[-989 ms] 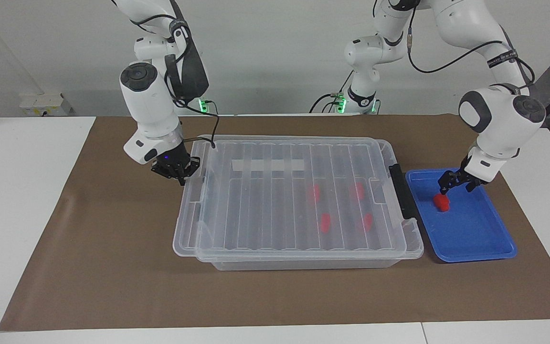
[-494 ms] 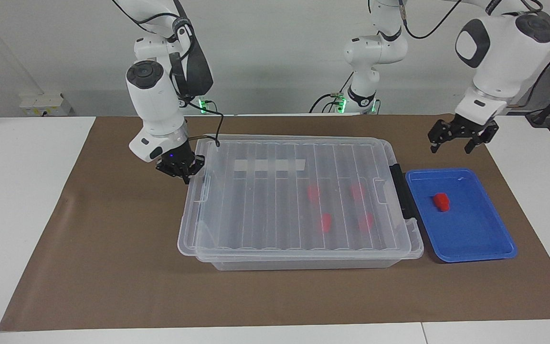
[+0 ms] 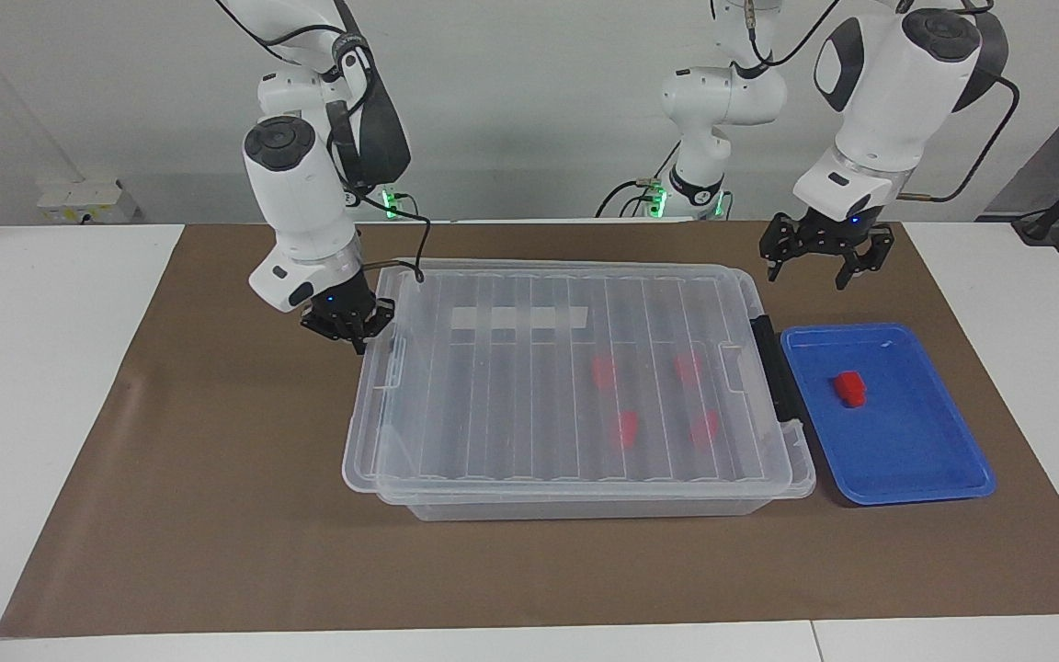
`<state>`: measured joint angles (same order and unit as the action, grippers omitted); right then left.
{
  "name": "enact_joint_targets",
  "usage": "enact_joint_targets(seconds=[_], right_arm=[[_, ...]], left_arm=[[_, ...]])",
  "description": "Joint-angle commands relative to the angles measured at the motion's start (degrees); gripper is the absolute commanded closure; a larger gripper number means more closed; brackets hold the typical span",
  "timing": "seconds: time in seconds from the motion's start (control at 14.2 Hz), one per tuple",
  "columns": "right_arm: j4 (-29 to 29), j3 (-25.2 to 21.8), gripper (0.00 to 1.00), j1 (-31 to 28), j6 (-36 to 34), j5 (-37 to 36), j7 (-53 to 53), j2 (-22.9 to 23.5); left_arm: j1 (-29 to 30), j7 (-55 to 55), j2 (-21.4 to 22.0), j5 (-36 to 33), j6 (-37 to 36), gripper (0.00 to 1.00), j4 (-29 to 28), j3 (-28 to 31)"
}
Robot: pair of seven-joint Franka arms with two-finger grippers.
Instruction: Place red block in blue tray from box
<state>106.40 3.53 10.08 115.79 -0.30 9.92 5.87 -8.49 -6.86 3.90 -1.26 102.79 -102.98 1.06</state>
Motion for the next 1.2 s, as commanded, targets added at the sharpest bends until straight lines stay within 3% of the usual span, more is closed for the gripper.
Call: enact_joint_targets(seconds=[0.0,0.21,0.78,1.13], right_arm=[[0.39,0.16,1.0,0.38,-0.91,1.18,1.24,-0.86],[0.39,0.16,1.0,0.38,-1.0,1.18,1.24,-0.86],[-0.23,0.16,1.0,0.73,-1.09,1.62,1.24,-1.3],[-0.05,-0.19,0.97,-4.35,-3.8,1.62,1.51,-4.98]], left_arm=[[1.8,-0.7,0.85,0.38,-0.4,0.0,-0.03,0.43],[6.38,-0.79,0.85,0.55,-0.22,0.0,-0.03,-2.11],[6.91,-0.61,0.85,0.55,0.04,0.0,0.23,-3.52],[10.86,-0.61,0.67,2.3,0.21,0.0,0.32,-5.98]])
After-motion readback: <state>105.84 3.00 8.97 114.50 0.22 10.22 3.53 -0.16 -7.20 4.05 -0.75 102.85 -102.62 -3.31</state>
